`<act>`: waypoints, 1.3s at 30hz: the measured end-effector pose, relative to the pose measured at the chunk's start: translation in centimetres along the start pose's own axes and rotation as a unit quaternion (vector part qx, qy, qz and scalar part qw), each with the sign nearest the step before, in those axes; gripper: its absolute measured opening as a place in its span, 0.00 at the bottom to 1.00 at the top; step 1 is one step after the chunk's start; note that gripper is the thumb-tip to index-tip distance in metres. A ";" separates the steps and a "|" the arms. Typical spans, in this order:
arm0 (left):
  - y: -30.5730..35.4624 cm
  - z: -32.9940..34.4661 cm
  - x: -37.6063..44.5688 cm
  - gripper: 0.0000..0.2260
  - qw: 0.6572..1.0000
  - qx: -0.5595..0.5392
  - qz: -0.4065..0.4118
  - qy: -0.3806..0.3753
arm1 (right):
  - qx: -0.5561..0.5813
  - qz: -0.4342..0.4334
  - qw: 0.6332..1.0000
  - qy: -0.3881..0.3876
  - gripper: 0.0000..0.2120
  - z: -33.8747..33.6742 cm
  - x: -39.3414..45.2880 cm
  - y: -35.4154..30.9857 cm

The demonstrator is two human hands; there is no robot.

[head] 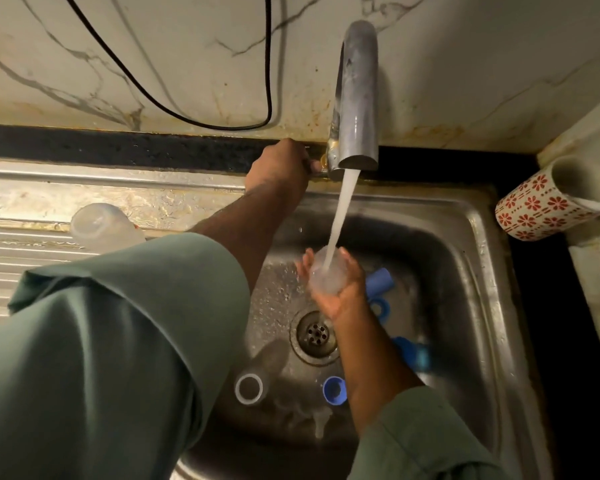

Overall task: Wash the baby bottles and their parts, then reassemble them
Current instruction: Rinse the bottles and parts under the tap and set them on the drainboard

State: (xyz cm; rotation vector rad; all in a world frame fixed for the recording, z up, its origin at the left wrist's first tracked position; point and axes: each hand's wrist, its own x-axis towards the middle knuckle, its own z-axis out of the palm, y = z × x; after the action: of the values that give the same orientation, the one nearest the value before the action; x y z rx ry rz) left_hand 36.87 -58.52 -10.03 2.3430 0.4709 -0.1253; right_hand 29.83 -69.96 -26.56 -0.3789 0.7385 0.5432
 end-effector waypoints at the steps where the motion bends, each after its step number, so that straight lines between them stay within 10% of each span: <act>1: 0.0 0.0 0.0 0.08 1.000 -0.003 -0.001 -0.001 | -0.019 0.027 0.999 -0.021 0.16 -0.6 -0.2 -0.2; 10: 0.1 0.1 -0.2 0.02 1.000 -0.013 -0.002 0.004 | -0.477 0.052 0.877 -0.034 0.20 -2.0 -0.1 -2.4; 22: 0.1 -0.5 0.4 0.15 0.999 -0.021 -0.021 -0.017 | -0.182 0.111 0.973 -0.091 0.24 -6.0 -1.8 -1.6; 39: -0.1 -0.1 0.0 0.09 1.000 -0.009 -0.005 -0.008 | -0.232 0.001 0.973 -0.010 0.12 -2.3 0.0 -1.4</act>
State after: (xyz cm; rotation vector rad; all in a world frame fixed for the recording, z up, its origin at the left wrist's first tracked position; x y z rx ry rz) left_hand 36.88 -58.39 -10.05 2.3204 0.4753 -0.1438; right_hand 29.41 -72.24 -27.95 -0.8051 0.5874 0.7208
